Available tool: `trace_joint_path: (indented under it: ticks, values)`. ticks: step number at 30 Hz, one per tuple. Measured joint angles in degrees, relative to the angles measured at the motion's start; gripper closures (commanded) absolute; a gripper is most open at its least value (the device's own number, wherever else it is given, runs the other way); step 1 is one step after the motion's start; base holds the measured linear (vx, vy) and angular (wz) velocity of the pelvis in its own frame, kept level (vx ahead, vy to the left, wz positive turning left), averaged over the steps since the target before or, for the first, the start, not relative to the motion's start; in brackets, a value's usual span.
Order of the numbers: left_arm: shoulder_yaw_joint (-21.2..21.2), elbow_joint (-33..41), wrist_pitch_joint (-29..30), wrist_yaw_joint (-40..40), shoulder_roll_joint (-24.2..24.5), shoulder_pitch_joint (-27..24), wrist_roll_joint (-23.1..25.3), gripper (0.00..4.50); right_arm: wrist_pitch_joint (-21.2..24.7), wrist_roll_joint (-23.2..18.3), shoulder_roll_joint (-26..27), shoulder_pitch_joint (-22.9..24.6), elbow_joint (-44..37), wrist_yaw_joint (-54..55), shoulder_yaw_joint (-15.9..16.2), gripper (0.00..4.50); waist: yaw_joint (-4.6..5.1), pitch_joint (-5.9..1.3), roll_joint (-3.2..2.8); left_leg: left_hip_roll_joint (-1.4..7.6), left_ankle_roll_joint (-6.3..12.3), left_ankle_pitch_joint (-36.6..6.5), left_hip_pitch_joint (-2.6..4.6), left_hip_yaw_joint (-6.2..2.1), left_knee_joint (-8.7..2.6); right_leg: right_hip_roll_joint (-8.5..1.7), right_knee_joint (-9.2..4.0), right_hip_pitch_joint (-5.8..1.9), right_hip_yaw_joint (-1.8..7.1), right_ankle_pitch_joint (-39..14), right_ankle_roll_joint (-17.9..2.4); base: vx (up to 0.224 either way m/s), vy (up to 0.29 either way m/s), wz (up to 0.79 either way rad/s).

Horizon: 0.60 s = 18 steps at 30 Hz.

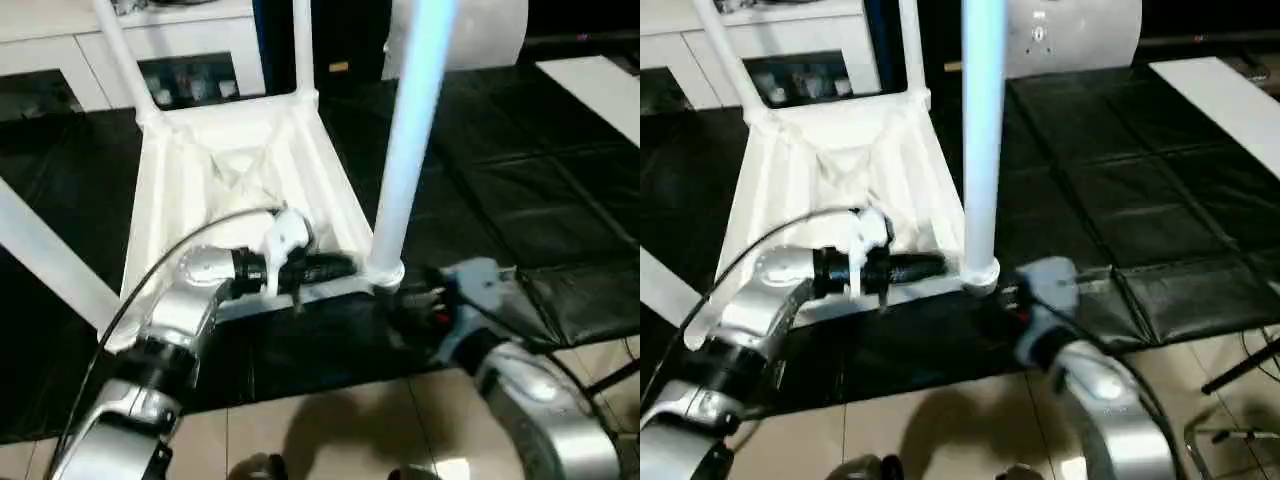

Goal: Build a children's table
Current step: Rotate leg to tighten

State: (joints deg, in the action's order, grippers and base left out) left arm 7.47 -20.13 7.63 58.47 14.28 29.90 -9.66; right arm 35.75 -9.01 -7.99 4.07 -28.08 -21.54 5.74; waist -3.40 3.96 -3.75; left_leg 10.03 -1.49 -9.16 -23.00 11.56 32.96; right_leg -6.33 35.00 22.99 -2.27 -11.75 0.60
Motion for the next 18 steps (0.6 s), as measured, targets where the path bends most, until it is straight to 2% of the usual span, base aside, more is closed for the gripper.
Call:
trace_joint_path:
  ticks: [2,4,5,7,8,9,10,11,12,13,14,15,16,17,18]
  values:
    - [-1.58,5.58,2.19,-4.02,-0.45,-3.21,-0.13,3.51,0.12,0.25,-1.38,0.51,-0.92,-0.18,0.76,0.00,0.10,-0.04,0.05,-0.02,0.00,0.00,0.02,-0.01,0.07,0.00,-0.04,-0.09,0.04,0.03,0.05,0.000,0.000,0.00]
    - [-2.38,10.80,3.86,-6.68,-1.52,-7.12,-0.43,3.19,0.24,0.16,-1.86,0.80,-1.18,-0.22,0.87,0.00,0.05,-0.08,0.13,-0.04,0.01,0.00,-0.05,-0.04,0.12,-0.01,-0.04,-0.16,0.03,0.05,0.08,0.000,0.000,0.00]
    - [-2.63,13.23,5.04,-8.29,-2.83,-8.93,-0.94,3.10,0.24,0.12,-1.96,1.23,-1.38,-0.23,0.82,0.00,0.36,-0.24,-0.17,-0.56,0.11,0.05,-1.16,-1.71,0.36,-0.53,-0.25,-0.59,-1.67,-0.01,0.29,-0.011,-0.005,0.33]
    - [-3.40,18.38,7.24,-11.77,-4.81,-12.06,-1.96,3.02,0.29,-0.11,-2.22,1.39,-1.56,-0.32,0.82,0.00,0.71,-0.34,-0.44,-0.78,0.46,0.31,-1.85,-3.50,0.74,-0.90,-0.35,-1.14,-3.72,-0.16,0.40,-0.006,-0.015,0.46]
    - [-3.81,20.60,7.89,-13.19,-5.50,-13.58,-2.18,2.88,0.33,-0.26,-2.25,1.54,-1.85,-0.53,0.99,0.00,0.87,-0.23,-0.84,-0.83,0.22,0.45,-2.15,-4.90,1.10,-0.76,-0.47,-1.86,-4.80,-0.34,0.10,-0.001,-0.048,0.51]
    - [-4.24,22.12,9.16,-14.57,-6.00,-14.72,-2.24,2.74,0.43,-0.42,-1.96,1.37,-1.91,-0.76,1.35,0.00,1.06,-0.10,-1.13,-0.98,-0.13,0.66,-2.21,-6.26,1.12,-0.02,-0.21,-2.35,-5.14,-0.74,-0.73,-0.001,-0.048,0.51]
    - [-5.54,26.89,10.79,-17.58,-6.70,-17.88,-2.33,2.67,0.59,-0.70,-1.89,1.51,-2.66,-1.16,1.94,0.00,1.81,-0.10,-1.15,-1.23,-0.35,0.79,-2.17,-7.52,1.09,0.84,0.32,-2.54,-4.75,-1.50,-2.43,-0.008,-0.074,0.52]
    - [-6.48,30.48,12.69,-20.45,-7.75,-20.87,-2.35,2.67,0.75,-0.93,-2.28,2.10,-3.22,-1.43,2.01,0.00,1.98,-0.08,-1.04,-1.90,-0.51,0.86,-1.94,-9.30,1.05,1.29,1.21,-3.21,-4.54,-2.67,-4.15,-0.001,-0.106,0.67]
    - [-6.71,32.31,13.91,-22.16,-8.41,-22.40,-2.30,2.67,0.92,-1.07,-2.67,2.17,-3.31,-1.47,1.82,0.00,1.79,-0.15,-0.64,-2.39,-0.61,0.91,-1.85,-10.26,0.89,1.43,2.06,-3.33,-4.46,-3.45,-4.57,-0.001,-0.106,0.67]
    - [-6.69,34.84,15.45,-24.18,-8.99,-24.59,-1.86,2.58,1.12,-1.40,-2.98,1.94,-3.30,-1.58,1.84,0.00,1.63,-0.28,-0.01,-2.43,-0.69,0.85,-1.86,-10.12,0.83,1.48,2.06,-3.21,-4.07,-3.63,-3.08,0.005,-0.133,0.63]
    - [-6.53,39.85,16.58,-26.79,-9.80,-29.54,-0.92,2.39,1.28,-2.19,-3.32,1.86,-3.42,-2.08,1.81,0.00,1.01,-0.31,0.76,-1.80,-1.27,-0.19,-1.39,-8.40,0.58,1.20,2.19,-3.15,-3.53,-3.60,0.06,-0.008,-0.129,0.22]
    - [-6.21,41.49,17.18,-27.95,-10.50,-32.30,-0.31,2.28,1.37,-2.57,-3.59,2.18,-3.45,-2.36,1.43,0.00,0.07,-0.04,1.34,-1.33,-0.53,-0.74,-1.13,-7.42,1.71,1.08,2.13,-3.20,-3.27,-3.73,0.34,-0.008,-0.129,0.22]
    - [-5.16,42.31,17.66,-28.81,-10.97,-33.49,0.30,2.26,1.55,-2.64,-4.22,2.19,-3.36,-2.50,1.22,0.00,-0.81,-0.05,1.24,-1.12,0.20,-0.92,-1.32,-6.97,3.79,0.98,2.14,-3.29,-2.95,-3.73,0.35,-0.012,-0.077,-0.10]
    - [-4.87,43.48,17.87,-29.30,-10.93,-34.13,0.56,2.26,1.57,-2.72,-4.21,2.12,-3.35,-2.63,0.90,0.00,-1.54,-0.15,1.30,-1.18,0.58,-1.11,-1.21,-6.84,5.35,0.93,2.14,-3.11,-2.46,-3.65,0.49,0.000,0.000,0.00]
    - [-4.94,45.74,18.11,-29.64,-10.41,-34.41,0.48,2.26,1.58,-3.13,-4.38,2.05,-3.24,-3.02,0.84,0.00,-1.87,-0.43,1.37,-1.18,1.51,-1.68,-0.83,-6.81,5.82,0.91,2.13,-2.62,-1.84,-3.50,0.75,0.000,0.000,0.00]
